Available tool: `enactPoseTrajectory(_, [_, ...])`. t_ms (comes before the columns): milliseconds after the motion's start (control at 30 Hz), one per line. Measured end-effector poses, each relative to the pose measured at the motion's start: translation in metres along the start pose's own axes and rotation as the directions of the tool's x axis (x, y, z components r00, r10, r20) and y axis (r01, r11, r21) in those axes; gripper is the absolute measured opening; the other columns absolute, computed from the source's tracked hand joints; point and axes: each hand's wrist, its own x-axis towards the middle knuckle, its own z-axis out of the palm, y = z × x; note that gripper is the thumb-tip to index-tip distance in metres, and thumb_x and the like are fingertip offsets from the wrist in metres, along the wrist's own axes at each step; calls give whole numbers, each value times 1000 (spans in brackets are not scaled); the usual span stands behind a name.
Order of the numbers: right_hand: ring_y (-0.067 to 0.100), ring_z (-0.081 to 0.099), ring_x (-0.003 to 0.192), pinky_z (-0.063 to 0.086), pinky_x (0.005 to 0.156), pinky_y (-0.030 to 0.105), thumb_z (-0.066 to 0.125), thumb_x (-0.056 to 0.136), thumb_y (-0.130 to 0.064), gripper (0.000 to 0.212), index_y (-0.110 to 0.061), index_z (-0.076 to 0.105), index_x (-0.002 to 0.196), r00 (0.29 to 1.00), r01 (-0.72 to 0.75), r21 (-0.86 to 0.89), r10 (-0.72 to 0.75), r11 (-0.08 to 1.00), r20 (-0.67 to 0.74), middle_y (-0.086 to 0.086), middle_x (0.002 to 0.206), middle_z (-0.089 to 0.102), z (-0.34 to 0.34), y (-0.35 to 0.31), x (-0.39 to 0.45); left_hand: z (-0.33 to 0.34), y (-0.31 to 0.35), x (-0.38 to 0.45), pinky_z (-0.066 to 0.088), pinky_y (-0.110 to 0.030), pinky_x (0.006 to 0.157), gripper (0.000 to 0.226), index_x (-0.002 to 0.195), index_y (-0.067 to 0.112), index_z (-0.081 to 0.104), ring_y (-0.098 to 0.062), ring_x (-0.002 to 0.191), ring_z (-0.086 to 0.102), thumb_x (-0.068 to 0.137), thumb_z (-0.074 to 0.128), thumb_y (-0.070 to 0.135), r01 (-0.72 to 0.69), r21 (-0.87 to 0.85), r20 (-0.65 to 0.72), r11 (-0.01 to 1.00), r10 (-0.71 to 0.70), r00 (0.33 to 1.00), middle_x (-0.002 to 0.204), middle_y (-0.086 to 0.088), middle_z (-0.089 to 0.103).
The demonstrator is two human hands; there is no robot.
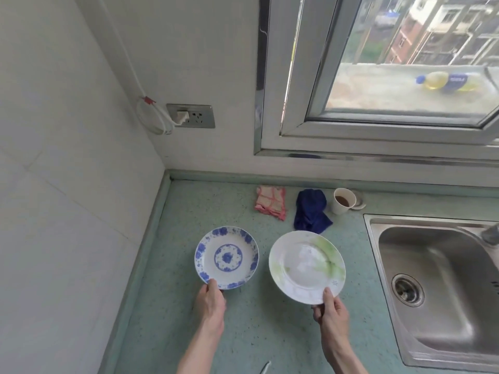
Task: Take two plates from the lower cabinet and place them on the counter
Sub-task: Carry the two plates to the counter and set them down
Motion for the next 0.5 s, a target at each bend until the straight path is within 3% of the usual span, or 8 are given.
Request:
enactPoseTrajectory(67, [8, 36, 47, 31, 50, 24, 46, 109, -30, 32, -4, 60, 97, 1000, -3, -5, 3, 1000, 1, 2, 59, 45, 5, 0, 2, 4, 0, 4, 53, -40, 64, 35, 123, 6, 63, -35, 77, 65, 107, 43, 30, -3, 18, 4, 1000, 3, 1000, 100, -22, 69])
enactPoseTrajectory(100, [7, 37, 47, 31, 53, 27, 46, 109, -30, 33, -3, 61, 98, 1000, -6, -11, 6, 1000, 2, 1, 59, 45, 7, 0, 3, 6, 0, 4, 58, -50, 79, 38, 127, 6, 63, -42, 97, 69, 107, 43, 31, 3, 30, 6, 1000, -3, 1000, 115, -26, 70])
enactPoseTrajectory(133, [7, 37, 47, 30, 55, 29, 46, 109, -30, 33, -3, 63, 99, 1000, -8, -19, 8, 1000, 2, 0, 58, 46, 8, 1, 4, 7, 0, 3, 56, -56, 93, 40, 130, 6, 62, -45, 114, 66, 107, 43, 32, 8, 41, 8, 999, -8, 1000, 126, -27, 68])
enactPoseTrajectory(200, [7, 38, 47, 30, 55, 30, 46, 109, -32, 34, -4, 64, 100, 1000, -11, -39, 11, 999, 3, -1, 57, 46, 11, 1, 7, 11, 0, 5, 53, -58, 99, 41, 130, 6, 62, -46, 121, 63, 107, 42, 32, 11, 44, 7, 999, -12, 1000, 131, -28, 66])
enactPoseTrajectory(267, [8, 37, 48, 29, 55, 30, 46, 109, -32, 34, -5, 63, 100, 1000, -14, -44, 15, 999, 8, -3, 57, 47, 13, 1, 10, 13, 0, 9, 58, -50, 79, 39, 128, 6, 62, -42, 97, 69, 107, 42, 31, 21, 36, -1, 999, -21, 1000, 114, -26, 70])
enactPoseTrajectory(333, [8, 37, 48, 29, 54, 29, 46, 109, -31, 33, -5, 63, 100, 1000, -22, -43, 23, 999, 9, -3, 56, 47, 15, 1, 12, 13, -1, 11, 42, -33, 56, 34, 122, 7, 61, -28, 65, 55, 108, 41, 30, 38, 24, -15, 999, -37, 999, 87, -18, 62])
enactPoseTrajectory(500, [7, 38, 48, 30, 54, 29, 45, 109, -30, 32, -6, 64, 99, 999, -48, -44, 47, 998, -16, -2, 58, 46, 16, -1, 16, 15, -5, 17, 31, -29, 53, 28, 115, 10, 58, -21, 57, 42, 108, 41, 30, 35, 60, -14, 998, -34, 999, 75, -13, 54])
